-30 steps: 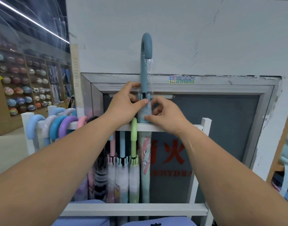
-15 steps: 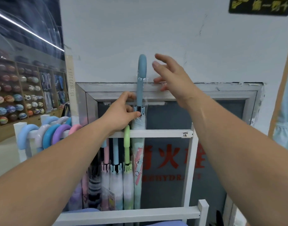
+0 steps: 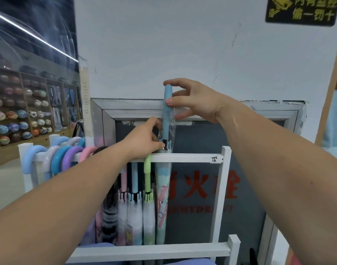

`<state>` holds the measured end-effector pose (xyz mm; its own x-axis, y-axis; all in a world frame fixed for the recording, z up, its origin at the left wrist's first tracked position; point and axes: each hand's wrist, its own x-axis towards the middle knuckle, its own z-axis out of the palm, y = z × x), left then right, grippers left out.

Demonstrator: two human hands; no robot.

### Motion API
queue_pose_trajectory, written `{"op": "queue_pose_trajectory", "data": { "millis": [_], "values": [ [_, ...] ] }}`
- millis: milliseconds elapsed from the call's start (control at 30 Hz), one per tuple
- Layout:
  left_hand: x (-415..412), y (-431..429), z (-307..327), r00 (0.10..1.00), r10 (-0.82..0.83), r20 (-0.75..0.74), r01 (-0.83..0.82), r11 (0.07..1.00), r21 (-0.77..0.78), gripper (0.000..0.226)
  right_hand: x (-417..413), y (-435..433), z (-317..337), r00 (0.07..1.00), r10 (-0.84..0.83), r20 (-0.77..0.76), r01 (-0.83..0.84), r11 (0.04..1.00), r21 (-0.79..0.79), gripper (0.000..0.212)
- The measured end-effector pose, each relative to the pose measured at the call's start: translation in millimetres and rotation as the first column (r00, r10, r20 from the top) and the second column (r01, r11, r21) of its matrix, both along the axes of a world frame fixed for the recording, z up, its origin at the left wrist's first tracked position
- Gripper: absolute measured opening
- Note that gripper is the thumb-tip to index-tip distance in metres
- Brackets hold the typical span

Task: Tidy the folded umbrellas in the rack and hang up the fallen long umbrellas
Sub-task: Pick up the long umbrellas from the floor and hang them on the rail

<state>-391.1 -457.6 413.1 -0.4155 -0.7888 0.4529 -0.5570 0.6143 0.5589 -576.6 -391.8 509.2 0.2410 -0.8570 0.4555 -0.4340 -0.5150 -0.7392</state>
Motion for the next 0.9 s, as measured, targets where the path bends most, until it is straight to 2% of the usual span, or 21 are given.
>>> {"op": "queue_pose_trajectory", "data": {
  "millis": [200, 333, 433, 633, 900],
  "values": [
    [13, 10, 2, 0.995, 0.053, 0.089, -0.051, 0.998, -0.024, 0.030, -4, 0, -30, 0.999, -0.022, 0.045, 0.022, 1.000, 0.000, 0.052],
    [28, 24, 1, 0.978, 0.094, 0.185, -0.075, 0.991, -0.108, 0.020, -2, -5, -59, 0.999, -0.043, -0.023, 0.044, 0.999, 0.011, 0.060],
    [39, 32, -3, 0.964, 0.131, 0.232, -0.094, 0.982, -0.165, 0.024, -1, -9, -80, 0.997, -0.040, -0.060, 0.044, 0.997, 0.065, 0.062],
    [53, 35, -17, 0.958, 0.105, 0.265, -0.067, 0.987, -0.147, 0.043, 8, -20, -102, 0.980, -0.030, -0.195, 0.056, 0.990, 0.129, 0.063],
    [60, 30, -25, 0.952, 0.092, 0.293, -0.043, 0.984, -0.171, 0.053, 12, -23, -102, 0.896, -0.043, -0.441, 0.117, 0.983, 0.143, 0.065]
  ]
}}
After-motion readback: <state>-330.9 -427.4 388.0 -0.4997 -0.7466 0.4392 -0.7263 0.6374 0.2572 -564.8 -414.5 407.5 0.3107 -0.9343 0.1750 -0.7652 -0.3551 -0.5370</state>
